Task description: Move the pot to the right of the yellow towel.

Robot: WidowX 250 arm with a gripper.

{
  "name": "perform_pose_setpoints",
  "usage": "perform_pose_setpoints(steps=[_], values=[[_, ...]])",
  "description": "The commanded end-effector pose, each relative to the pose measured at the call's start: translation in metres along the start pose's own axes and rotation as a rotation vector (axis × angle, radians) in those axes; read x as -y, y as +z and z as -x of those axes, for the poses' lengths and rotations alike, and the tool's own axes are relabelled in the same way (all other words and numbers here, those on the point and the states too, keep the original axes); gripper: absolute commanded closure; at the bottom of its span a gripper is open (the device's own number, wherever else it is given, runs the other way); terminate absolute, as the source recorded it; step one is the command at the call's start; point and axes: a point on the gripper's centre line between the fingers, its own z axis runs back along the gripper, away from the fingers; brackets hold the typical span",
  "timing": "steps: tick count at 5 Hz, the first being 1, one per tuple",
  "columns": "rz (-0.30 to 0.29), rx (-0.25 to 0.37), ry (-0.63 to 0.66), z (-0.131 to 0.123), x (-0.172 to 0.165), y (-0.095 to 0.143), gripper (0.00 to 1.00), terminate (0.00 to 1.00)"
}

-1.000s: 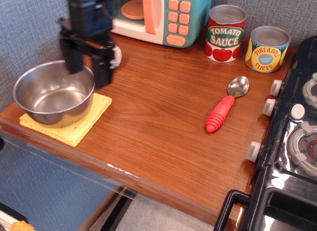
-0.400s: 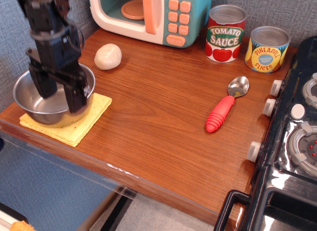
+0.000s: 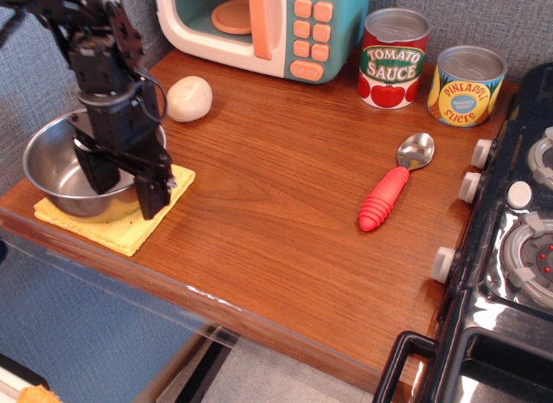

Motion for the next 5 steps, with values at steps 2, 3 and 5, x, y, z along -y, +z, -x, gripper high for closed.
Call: perform_pose_setpoints(steps=[2, 3, 5], values=[[-0.001, 0.024, -0.051, 0.004, 0.000, 0.017, 1.00, 0.00], [-0.002, 0.048, -0.073, 0.009, 0.000, 0.034, 1.00, 0.00], [-0.036, 0.123, -0.246, 0.008, 0.035, 0.091, 1.00, 0.00]])
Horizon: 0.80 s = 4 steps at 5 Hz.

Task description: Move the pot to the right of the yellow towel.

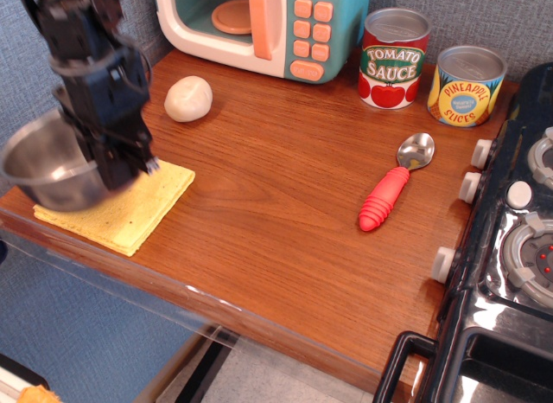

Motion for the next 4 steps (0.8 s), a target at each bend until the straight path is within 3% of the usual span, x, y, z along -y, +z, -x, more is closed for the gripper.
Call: perform_pose_setpoints(steps=[1, 3, 4], values=[[0.002, 0.065, -0.281, -0.023, 0.077, 0.032, 1.00, 0.00], [-0.036, -0.064, -0.548, -0.011, 0.179, -0.011, 1.00, 0.00], [-0.046, -0.118, -0.624, 0.003, 0.204, -0.033, 1.00, 0.00]])
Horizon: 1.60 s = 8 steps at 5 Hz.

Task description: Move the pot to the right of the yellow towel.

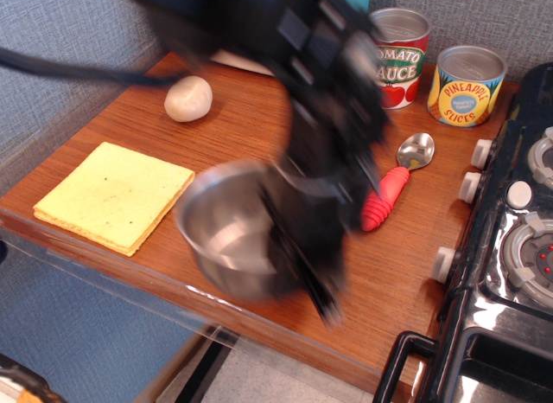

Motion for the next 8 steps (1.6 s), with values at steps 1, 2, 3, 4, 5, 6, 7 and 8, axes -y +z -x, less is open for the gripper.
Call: perform_pose_setpoints(steps=[1, 2, 3, 4, 5, 6, 7, 8], values=[[-0.013, -0.033, -0.060, -0.001, 0.024, -0.024, 1.00, 0.00], [-0.019, -0.022, -0.025, -0.002, 0.009, -0.029, 1.00, 0.00], [-0.036, 0.006, 0.009, -0.001, -0.006, -0.030, 1.00, 0.00], [-0.040, 0.027, 0.029, -0.001, -0.011, -0.025, 1.00, 0.00], [-0.040, 0.048, 0.011, 0.000, -0.008, -0.017, 0.00, 0.00], [-0.035, 0.088, 0.001, 0.000, -0.008, 0.000, 0.00, 0.00], [-0.014, 0.166, 0.025, 0.000, -0.015, 0.034, 0.00, 0.00], [0.002, 0.221, 0.126, 0.021, -0.028, 0.081, 0.00, 0.00]])
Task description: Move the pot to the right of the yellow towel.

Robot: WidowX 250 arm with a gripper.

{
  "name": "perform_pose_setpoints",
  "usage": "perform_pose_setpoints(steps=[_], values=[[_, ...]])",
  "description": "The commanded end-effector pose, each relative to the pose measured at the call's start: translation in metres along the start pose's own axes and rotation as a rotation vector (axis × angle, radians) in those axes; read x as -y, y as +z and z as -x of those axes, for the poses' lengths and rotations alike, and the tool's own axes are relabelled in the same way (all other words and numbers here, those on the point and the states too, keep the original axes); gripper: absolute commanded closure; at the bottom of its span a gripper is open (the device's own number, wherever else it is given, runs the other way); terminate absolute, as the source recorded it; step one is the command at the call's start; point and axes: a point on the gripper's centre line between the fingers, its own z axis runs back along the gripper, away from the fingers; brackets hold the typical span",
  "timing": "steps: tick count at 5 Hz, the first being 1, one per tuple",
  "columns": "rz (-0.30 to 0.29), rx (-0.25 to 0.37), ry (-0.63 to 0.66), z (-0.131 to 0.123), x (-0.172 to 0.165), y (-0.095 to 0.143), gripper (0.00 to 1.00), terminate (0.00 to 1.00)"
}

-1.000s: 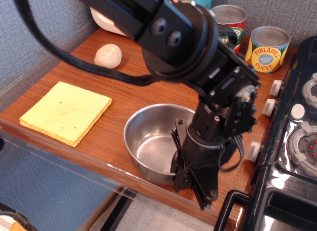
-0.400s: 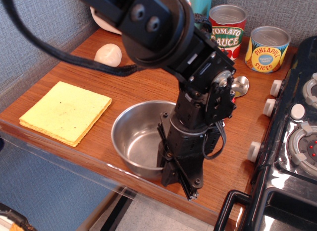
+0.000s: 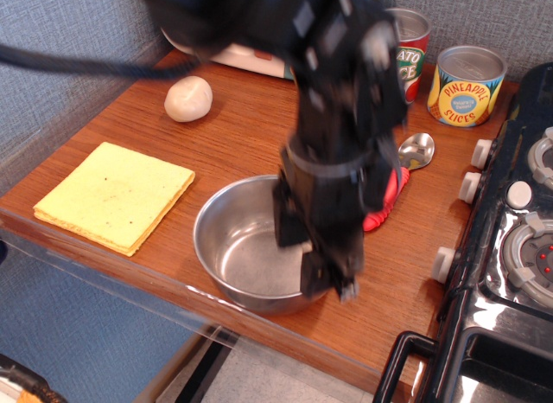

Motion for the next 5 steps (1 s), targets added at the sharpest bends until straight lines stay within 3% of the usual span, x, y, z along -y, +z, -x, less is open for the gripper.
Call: perform_pose_setpoints(steps=[1, 3, 4, 5], values=[[-0.016, 0.064, 0.264, 0.051, -0.027, 0.077, 0.00, 0.00], [0.025, 0.016, 0.405, 0.097, -0.053, 0.065, 0.00, 0.00], [0.028, -0.064, 0.419, 0.109, -0.058, 0.057, 0.00, 0.00], [0.028, -0.064, 0.419, 0.109, -0.058, 0.057, 0.00, 1.00]])
